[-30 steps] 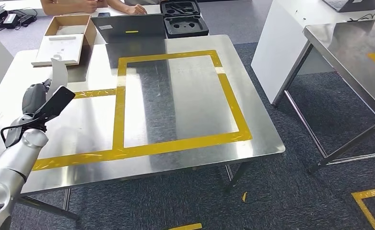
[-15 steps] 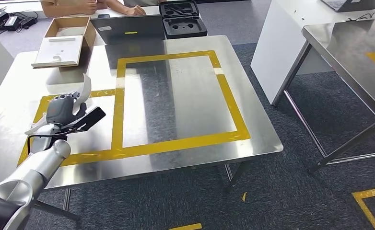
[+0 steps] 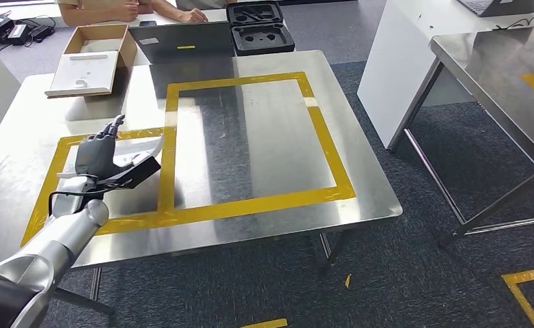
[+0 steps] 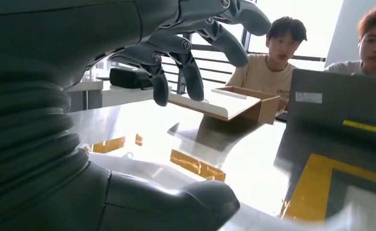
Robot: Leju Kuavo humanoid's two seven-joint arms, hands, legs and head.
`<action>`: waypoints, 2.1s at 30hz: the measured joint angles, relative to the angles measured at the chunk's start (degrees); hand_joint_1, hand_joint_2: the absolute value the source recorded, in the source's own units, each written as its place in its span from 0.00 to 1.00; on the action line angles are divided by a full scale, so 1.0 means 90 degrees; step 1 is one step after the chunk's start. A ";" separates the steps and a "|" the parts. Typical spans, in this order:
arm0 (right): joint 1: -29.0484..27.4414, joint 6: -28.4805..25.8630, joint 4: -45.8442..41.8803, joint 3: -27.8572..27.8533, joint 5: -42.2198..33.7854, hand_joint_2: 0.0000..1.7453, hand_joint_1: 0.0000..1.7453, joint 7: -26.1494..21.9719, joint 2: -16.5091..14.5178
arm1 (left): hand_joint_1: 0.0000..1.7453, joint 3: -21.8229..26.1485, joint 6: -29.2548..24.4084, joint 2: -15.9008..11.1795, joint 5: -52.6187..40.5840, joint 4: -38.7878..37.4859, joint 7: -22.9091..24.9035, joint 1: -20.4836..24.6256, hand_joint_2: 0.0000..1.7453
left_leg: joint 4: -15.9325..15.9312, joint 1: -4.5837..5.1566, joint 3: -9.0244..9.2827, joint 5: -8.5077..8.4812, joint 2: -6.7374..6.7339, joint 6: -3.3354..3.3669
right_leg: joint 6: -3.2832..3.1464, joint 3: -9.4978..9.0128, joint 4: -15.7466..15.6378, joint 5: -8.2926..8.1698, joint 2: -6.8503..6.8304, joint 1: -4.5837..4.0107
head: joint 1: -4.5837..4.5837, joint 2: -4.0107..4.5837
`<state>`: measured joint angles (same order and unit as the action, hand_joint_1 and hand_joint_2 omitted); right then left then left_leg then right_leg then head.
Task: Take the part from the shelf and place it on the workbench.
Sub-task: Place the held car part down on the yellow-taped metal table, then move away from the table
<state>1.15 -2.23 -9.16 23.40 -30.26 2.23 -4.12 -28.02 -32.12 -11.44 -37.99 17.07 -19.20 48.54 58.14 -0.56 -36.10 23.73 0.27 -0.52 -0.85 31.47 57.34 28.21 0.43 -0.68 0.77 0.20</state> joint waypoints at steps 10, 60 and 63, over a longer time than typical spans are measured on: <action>-0.0016 -0.0016 0.0000 0.0098 -0.0004 0.00 0.00 0.0004 -0.0001 | 0.00 0.0087 -0.0385 -0.0307 0.0017 0.0721 -0.0432 0.0837 0.00 | 0.0000 0.0000 0.0002 -0.0006 0.0002 -0.0008 | 0.0001 0.0000 0.0013 -0.0002 -0.0003 -0.0001 | 0.0000 0.0000; 0.0104 -0.0260 -0.0002 0.0282 -0.0030 0.00 0.00 0.0284 -0.0042 | 0.00 0.1778 -0.0885 -0.0606 0.0286 0.8835 -0.2214 -0.3090 0.00 | -0.0015 -0.0015 0.0370 0.0293 -0.0054 0.0154 | 0.0231 0.1235 0.1741 0.0546 -0.0004 0.0131 | 0.0033 0.0000; 0.0110 -0.0265 -0.0002 0.0283 -0.0103 0.00 0.00 0.0302 -0.0032 | 0.00 0.1854 -0.0885 -0.0592 0.0246 0.8780 -0.2285 -0.3099 0.00 | 0.0021 -0.0022 0.0095 0.0104 -0.0063 0.0109 | 0.0250 0.0830 0.1686 0.0357 -0.0014 0.0149 | 0.0034 0.0000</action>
<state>2.13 -4.62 -9.17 25.94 -31.19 4.95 -4.40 -11.33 -40.09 -16.77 -35.78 96.09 -39.76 20.65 58.33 -0.76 -35.25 24.67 -0.30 0.46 1.40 38.94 72.51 31.43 0.30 0.66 1.08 0.20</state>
